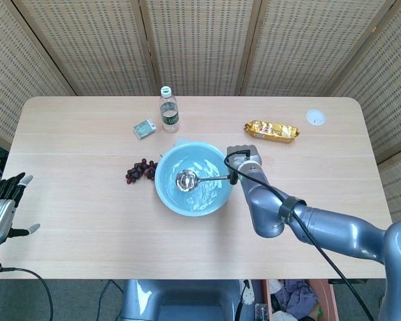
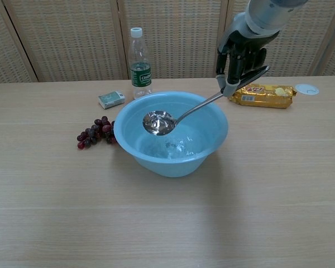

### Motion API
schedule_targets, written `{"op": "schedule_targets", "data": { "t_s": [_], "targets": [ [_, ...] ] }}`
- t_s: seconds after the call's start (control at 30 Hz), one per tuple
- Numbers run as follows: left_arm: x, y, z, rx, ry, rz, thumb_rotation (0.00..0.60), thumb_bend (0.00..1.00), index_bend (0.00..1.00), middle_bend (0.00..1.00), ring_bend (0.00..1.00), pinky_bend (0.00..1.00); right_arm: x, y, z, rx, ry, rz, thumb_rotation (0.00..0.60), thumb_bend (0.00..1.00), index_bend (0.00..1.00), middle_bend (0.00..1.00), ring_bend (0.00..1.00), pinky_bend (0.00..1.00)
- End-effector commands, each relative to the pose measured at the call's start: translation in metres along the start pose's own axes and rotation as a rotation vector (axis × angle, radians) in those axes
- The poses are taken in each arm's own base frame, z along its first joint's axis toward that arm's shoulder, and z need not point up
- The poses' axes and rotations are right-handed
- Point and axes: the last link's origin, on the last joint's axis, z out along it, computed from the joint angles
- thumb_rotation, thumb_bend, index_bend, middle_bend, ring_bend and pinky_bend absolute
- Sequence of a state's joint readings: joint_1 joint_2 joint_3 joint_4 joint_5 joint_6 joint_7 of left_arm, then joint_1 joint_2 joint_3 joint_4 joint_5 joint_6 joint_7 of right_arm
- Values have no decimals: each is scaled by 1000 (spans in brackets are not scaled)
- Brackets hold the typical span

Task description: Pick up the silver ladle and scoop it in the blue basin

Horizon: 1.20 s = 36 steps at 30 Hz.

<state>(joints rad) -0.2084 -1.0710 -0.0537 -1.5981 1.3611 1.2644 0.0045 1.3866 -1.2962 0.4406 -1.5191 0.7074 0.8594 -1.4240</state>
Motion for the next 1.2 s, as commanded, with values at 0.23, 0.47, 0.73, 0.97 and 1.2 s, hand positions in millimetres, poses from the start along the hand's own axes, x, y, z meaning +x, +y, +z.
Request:
{"op": "schedule_targets", "data": {
  "t_s": [0.23,0.47,0.73,0.97,1.2],
  "targets": [
    [1,0,0,1,1,0,600,0,0,0,0,0,20,0,-12,-14,-17,18,600,964,864,1000,1000,1000],
    [0,0,1,4,-2,1,600,0,0,0,0,0,35,2,-18,-41,-21,46,600,964,864,1000,1000,1000],
    [0,0,2,7,-6,3,600,0,0,0,0,0,43,7,-18,-80,-50,64,600,964,864,1000,1000,1000],
    [-1,0,3,7,-10,6,600,0,0,0,0,0,46,9,-18,-101,-75,61,600,964,864,1000,1000,1000],
    [-2,0,3,9,-10,8,600,0,0,0,0,0,47,10,-21,-113,-111,61,600,964,864,1000,1000,1000]
  ]
}}
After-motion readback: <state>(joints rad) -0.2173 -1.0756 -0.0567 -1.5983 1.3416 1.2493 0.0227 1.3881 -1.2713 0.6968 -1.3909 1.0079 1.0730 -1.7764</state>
